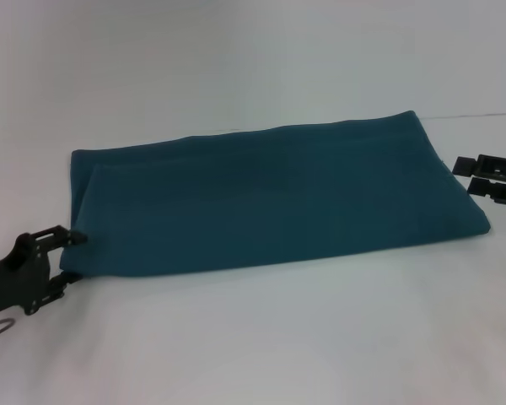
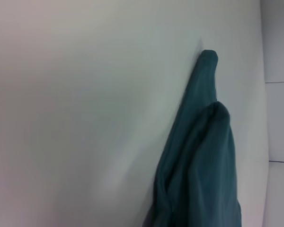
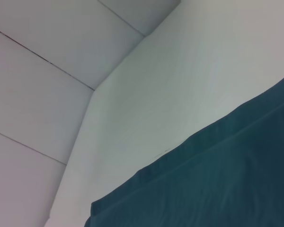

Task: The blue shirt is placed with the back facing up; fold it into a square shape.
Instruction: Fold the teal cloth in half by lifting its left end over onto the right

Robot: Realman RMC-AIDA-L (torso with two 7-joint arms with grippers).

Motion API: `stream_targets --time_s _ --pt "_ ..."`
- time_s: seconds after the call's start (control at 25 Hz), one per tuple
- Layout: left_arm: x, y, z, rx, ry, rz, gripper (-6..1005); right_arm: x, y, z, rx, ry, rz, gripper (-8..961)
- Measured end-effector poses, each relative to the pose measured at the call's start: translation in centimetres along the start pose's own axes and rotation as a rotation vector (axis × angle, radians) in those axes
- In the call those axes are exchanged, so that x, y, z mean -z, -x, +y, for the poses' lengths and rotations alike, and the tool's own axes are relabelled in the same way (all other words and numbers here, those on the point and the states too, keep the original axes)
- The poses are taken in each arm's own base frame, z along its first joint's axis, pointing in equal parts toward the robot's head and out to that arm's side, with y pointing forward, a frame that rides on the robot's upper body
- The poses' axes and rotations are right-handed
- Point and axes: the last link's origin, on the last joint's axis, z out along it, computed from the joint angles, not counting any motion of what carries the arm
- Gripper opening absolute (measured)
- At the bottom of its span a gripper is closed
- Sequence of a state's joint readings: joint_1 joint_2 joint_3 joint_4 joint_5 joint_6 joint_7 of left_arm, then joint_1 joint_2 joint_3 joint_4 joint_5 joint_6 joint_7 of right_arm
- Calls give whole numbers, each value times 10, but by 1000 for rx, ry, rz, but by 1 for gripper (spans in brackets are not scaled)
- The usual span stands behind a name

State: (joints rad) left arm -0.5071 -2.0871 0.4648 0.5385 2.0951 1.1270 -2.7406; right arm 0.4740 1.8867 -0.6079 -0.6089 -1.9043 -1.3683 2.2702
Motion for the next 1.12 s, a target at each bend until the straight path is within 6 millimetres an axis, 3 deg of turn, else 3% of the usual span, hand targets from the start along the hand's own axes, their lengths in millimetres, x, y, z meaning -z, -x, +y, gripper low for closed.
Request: stream_targets --time_s 0.36,1.12 --pt "0 4 -10 11 -34 -8 631 1 1 -1 0 -6 -6 698" --pt "-27 0 11 -73 -73 -5 628 2 0 -3 -6 -11 -7 699"
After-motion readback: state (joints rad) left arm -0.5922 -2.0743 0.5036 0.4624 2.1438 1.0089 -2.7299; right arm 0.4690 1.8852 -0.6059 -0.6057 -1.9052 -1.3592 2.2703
